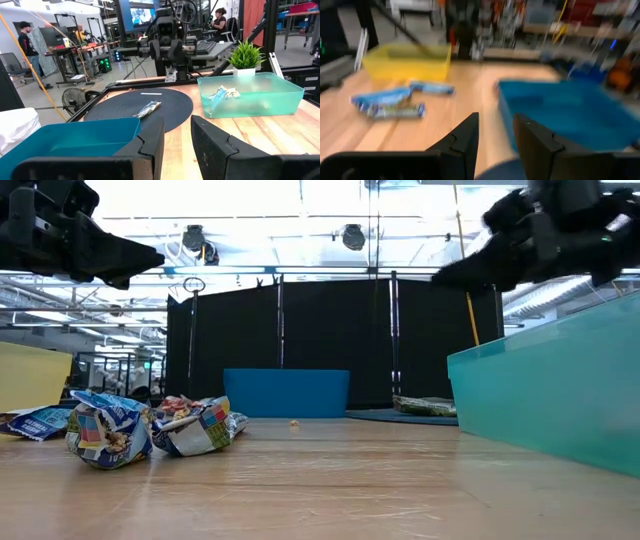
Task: Pick and place Granola Bars by type
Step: Put the yellow granola bar into the green bin
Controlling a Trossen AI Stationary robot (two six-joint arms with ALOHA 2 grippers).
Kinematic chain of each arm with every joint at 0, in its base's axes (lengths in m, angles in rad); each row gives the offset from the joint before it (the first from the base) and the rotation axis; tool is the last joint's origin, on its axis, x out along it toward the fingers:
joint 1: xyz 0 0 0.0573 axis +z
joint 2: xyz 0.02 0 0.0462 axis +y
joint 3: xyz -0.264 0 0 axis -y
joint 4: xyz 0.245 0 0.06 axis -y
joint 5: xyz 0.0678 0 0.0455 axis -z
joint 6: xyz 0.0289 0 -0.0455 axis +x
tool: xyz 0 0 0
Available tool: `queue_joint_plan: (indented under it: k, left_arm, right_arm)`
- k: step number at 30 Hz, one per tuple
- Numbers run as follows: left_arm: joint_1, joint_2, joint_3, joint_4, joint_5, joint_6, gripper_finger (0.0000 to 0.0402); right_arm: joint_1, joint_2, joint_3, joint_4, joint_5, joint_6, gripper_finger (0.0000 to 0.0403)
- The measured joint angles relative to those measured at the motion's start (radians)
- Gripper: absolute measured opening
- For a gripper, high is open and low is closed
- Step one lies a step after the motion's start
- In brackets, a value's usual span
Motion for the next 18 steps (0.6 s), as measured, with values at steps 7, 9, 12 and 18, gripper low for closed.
queue_joint_plan:
  k: [7, 9, 12, 18]
  left_arm:
    - [0.0, 0.0, 0.0, 0.0, 0.0, 0.0, 0.0102]
    - [0.0, 0.0, 0.0, 0.0, 0.0, 0.0, 0.0102]
    - [0.0, 0.0, 0.0, 0.0, 0.0, 0.0, 0.0102]
    - [0.0, 0.0, 0.0, 0.0, 0.0, 0.0, 0.0102]
  right_arm:
    - [-0.047, -0.15, -0.182, 0.269, 0.0, -0.003, 0.011]
    - [-0.063, -0.164, -0.21, 0.298, 0.0, 0.004, 0.011]
    - [-0.083, -0.172, -0.222, 0.295, -0.002, 0.026, 0.011]
    - [-0.088, -0.158, -0.224, 0.268, -0.006, 0.029, 0.011]
